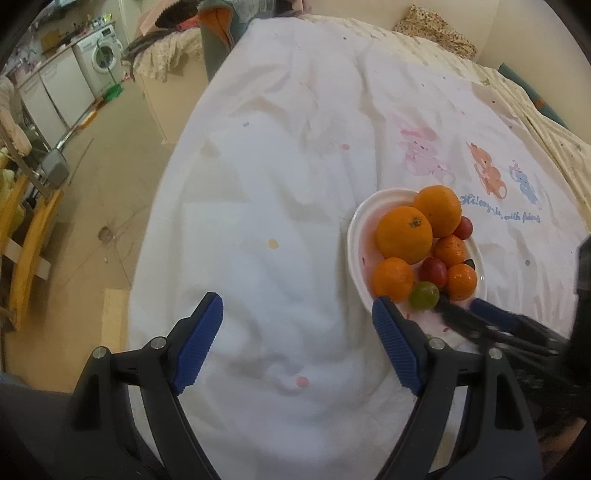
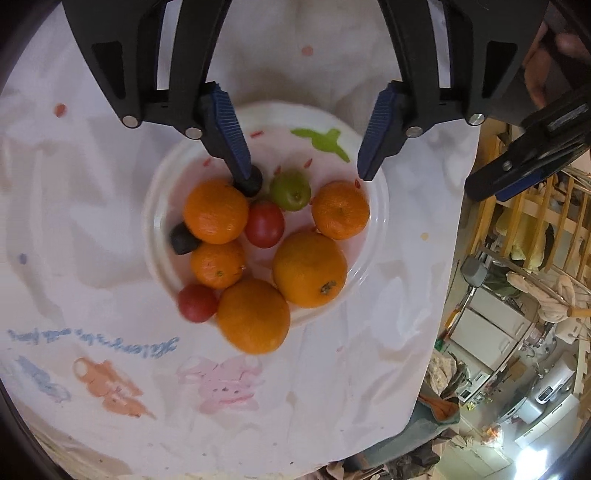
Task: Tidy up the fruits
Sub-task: 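Open both tools to release the fruits and withdraw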
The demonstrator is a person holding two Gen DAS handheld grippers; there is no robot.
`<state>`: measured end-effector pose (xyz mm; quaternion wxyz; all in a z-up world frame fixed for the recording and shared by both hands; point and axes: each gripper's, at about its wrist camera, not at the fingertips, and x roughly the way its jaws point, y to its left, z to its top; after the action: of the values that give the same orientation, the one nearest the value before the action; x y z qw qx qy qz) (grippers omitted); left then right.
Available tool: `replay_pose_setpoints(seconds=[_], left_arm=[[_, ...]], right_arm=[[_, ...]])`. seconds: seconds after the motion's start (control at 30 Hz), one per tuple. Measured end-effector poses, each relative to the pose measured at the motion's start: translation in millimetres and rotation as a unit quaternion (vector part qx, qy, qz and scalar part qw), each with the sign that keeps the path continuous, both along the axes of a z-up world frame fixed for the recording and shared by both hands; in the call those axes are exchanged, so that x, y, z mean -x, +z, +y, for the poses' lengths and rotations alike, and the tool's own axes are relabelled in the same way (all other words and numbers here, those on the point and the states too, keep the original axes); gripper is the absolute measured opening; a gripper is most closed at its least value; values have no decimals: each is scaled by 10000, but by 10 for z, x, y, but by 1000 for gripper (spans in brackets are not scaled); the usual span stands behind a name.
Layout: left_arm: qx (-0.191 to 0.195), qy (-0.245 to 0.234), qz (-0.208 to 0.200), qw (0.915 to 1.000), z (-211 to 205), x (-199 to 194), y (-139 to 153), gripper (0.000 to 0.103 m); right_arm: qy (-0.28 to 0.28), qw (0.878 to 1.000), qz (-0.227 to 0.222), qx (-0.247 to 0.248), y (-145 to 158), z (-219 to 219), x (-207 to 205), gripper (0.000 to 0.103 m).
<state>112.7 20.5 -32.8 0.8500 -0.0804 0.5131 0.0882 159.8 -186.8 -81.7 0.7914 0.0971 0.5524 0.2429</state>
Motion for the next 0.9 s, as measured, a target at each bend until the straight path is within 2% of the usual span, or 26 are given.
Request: replay_pose_setpoints(seconds=[0.07,0.13,0.2,0.4,0.47,0.53,0.67,0.73,0.8,0.9], left_arm=[[-58,-58,-135,9999,-3,31,73,81],[-75,-166,-316,9993,-30,75,161,81],[-119,-379,-581,9975,-102,149,272,81],[-398,-1005,-1128,9877,-342,381,499,81],[-340,-1038,-1211,9866,-364,453,538,81],[-328,-998,-1219,9870,-373,510,545,81],[-161,-925,-1198,9883,-358,625,504,81],[-73,-882,-1208,9887,-346,648,485,85],[-163,-829,-1287,9881,-350,672,484,94],[-193,-813,-1392,9867,-362,673,490,97]], right_arm=[[-146,9998,-120,-88,141,-116,41,68],[-347,9989,-288,-90,303,-250,93,79],[-499,9975,-503,-76,448,-357,184,85],[-729,9936,-865,78,734,-525,503,86],[-763,9918,-1018,147,804,-537,619,88],[-837,9890,-1196,256,859,-578,734,96],[-944,9856,-1340,405,864,-622,870,98],[-978,9852,-1347,406,849,-616,903,98],[-1027,9843,-1390,358,836,-611,936,98],[-1065,9824,-1480,398,784,-585,965,99]])
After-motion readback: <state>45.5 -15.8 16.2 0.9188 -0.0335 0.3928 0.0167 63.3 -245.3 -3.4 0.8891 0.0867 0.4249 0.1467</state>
